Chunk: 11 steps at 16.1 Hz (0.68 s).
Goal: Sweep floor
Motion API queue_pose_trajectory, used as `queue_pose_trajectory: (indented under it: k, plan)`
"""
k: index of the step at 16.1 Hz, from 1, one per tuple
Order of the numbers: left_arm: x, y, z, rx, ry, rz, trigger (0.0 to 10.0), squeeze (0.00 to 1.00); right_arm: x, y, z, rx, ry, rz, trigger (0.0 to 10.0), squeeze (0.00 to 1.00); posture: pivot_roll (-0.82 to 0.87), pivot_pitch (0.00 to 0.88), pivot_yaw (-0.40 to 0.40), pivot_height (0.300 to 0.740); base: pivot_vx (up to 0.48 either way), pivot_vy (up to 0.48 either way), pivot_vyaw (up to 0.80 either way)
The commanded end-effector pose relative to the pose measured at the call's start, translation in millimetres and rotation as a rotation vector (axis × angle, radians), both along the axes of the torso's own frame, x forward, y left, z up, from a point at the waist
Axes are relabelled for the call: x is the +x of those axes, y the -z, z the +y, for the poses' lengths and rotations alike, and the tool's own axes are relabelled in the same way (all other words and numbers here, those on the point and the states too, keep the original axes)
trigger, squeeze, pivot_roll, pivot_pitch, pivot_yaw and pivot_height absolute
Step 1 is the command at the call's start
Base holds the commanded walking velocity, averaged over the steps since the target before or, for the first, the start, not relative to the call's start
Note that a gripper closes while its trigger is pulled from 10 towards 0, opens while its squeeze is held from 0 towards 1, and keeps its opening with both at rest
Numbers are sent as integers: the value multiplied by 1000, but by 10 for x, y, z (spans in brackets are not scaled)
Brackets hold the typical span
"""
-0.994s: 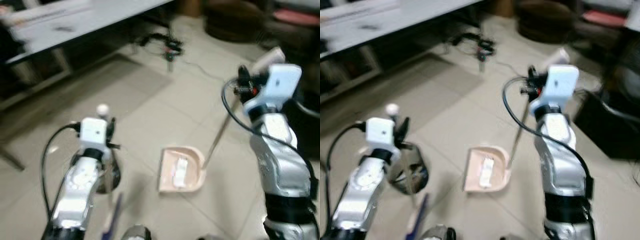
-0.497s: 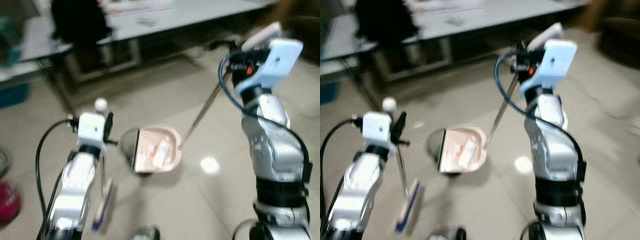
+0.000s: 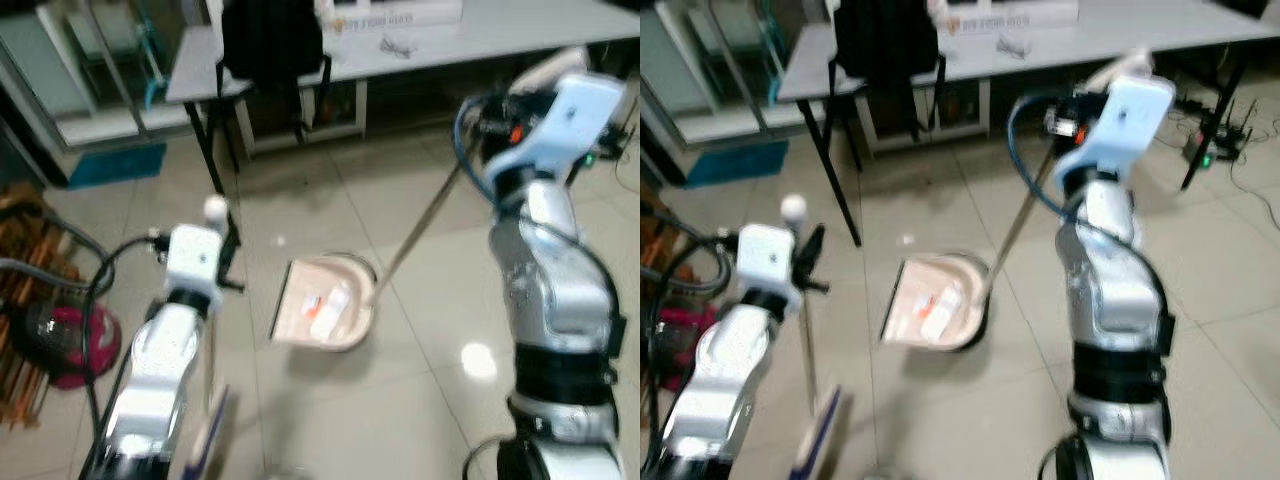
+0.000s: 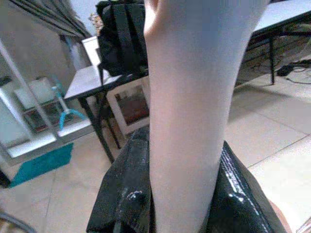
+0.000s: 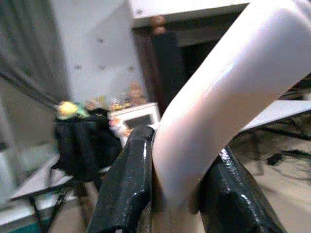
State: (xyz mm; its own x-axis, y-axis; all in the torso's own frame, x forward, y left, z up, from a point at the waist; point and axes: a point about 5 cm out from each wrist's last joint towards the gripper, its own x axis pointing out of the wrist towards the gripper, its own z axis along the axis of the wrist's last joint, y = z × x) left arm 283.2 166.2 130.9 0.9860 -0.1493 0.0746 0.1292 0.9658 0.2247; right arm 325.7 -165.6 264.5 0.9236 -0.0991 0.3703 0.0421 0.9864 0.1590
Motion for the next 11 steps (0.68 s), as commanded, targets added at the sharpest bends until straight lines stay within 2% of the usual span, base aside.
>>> queue_pose_trajectory:
  k: [1,5,11]
  plan:
    - [14,-93,47,15,-12,-37,10000,0,-5,-133,84,-9,-18,-62,10000,0,7,31,78,740,401,0,0]
    - [16,-89,23,2,-8,-34,10000,0,-12,-125,91,-45,-4,-69,10000,0,4,31,77,740,423,0,0]
    - [20,-73,-5,-8,0,-30,10000,0,-21,-114,64,-47,15,-83,10000,0,-2,22,74,740,431,0,0]
